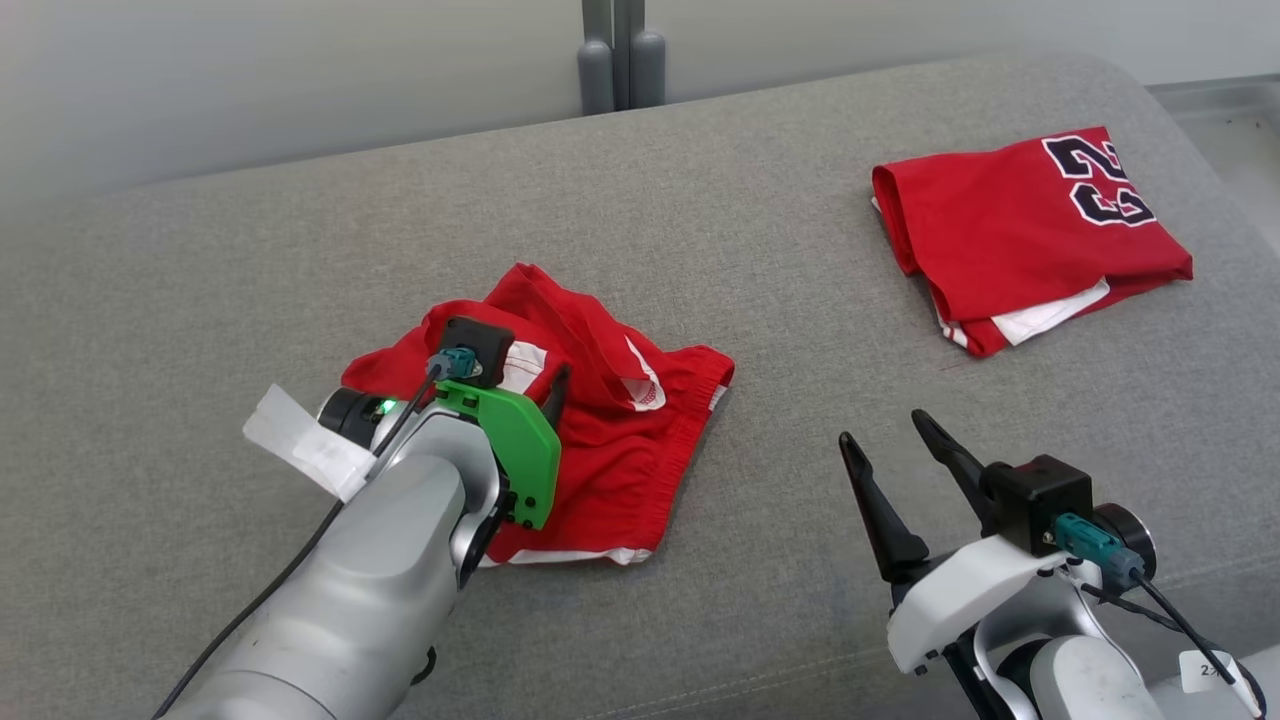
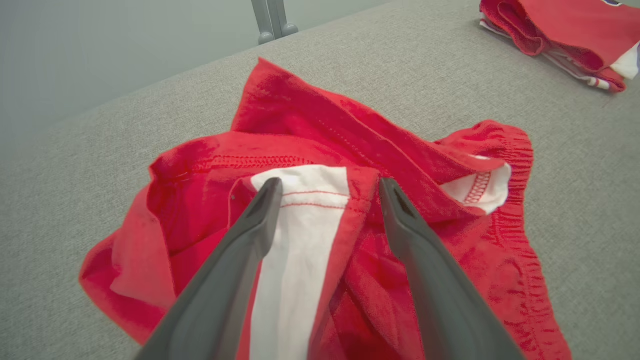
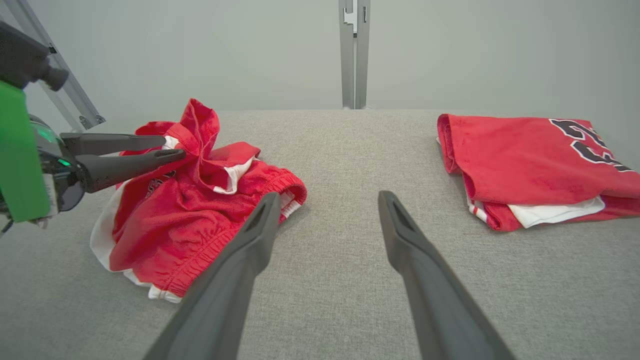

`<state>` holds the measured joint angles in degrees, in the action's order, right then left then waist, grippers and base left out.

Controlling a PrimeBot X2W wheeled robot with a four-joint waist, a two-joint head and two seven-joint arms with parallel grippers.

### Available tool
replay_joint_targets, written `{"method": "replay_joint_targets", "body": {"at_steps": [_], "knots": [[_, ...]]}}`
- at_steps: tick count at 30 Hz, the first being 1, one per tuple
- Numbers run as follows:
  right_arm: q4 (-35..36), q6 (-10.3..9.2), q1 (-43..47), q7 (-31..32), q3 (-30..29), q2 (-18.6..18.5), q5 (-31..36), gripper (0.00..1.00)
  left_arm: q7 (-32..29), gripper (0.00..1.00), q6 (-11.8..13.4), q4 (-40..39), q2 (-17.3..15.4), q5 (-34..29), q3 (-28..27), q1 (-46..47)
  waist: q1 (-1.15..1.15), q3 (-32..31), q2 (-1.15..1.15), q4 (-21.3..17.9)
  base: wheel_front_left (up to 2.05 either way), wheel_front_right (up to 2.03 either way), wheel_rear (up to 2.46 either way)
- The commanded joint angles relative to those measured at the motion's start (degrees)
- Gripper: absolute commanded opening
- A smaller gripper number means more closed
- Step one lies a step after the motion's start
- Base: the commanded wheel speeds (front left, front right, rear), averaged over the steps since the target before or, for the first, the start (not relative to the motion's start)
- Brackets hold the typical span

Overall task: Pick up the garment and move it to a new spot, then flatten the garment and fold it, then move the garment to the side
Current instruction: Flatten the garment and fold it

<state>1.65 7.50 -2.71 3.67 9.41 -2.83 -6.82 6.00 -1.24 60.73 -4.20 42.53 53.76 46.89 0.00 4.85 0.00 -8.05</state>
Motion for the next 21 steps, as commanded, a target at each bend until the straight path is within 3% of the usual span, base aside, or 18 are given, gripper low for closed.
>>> {"method": "replay_joint_targets", "body": {"at_steps": [1, 5, 6, 8, 13, 21], "knots": [[0.0, -0.02, -0.7, -0.4, -0.2, -0.1, -0.1, 1.00, 0.0, 1.00, 0.4, 0.5, 0.0, -0.5, 0.0, 1.0, 0.00, 1.5, 0.00, -1.3, 0.00, 0.00, 0.00], [-0.2, -0.02, -1.1, -0.8, -0.6, -0.1, 0.0, 1.00, 0.9, 1.00, 1.9, 2.4, -0.3, -0.2, -0.6, 1.5, 0.00, 2.3, 0.00, -1.5, 0.00, 0.00, 0.00], [-0.1, -0.02, -1.1, -0.9, -0.8, -0.1, 0.1, 1.00, 1.2, 0.60, 2.1, 2.8, -0.4, -0.1, -0.8, 1.7, 0.00, 2.5, 0.00, -1.3, 0.00, 0.00, 0.00], [-0.1, -0.02, -1.1, -0.9, -0.9, -0.1, 0.2, 1.00, 1.7, 0.00, 1.9, 3.6, -0.5, 0.3, -1.0, 1.9, 0.00, 2.7, 0.00, -0.9, 0.00, 0.00, 0.00], [-0.5, -0.02, -1.1, -1.0, -1.1, -0.1, 0.1, 1.00, 2.6, 0.00, 0.9, 4.9, -0.5, 1.6, -1.7, 1.3, 0.00, 2.5, 0.00, 0.7, 0.00, 0.00, 0.00], [-0.7, -0.02, -0.8, -0.8, -1.2, -0.1, 0.1, 1.00, 7.1, 0.00, 2.5, 5.5, -2.3, 6.4, -7.3, 1.0, 0.00, 1.4, 0.00, 4.5, 0.00, 0.00, 0.00]]}}
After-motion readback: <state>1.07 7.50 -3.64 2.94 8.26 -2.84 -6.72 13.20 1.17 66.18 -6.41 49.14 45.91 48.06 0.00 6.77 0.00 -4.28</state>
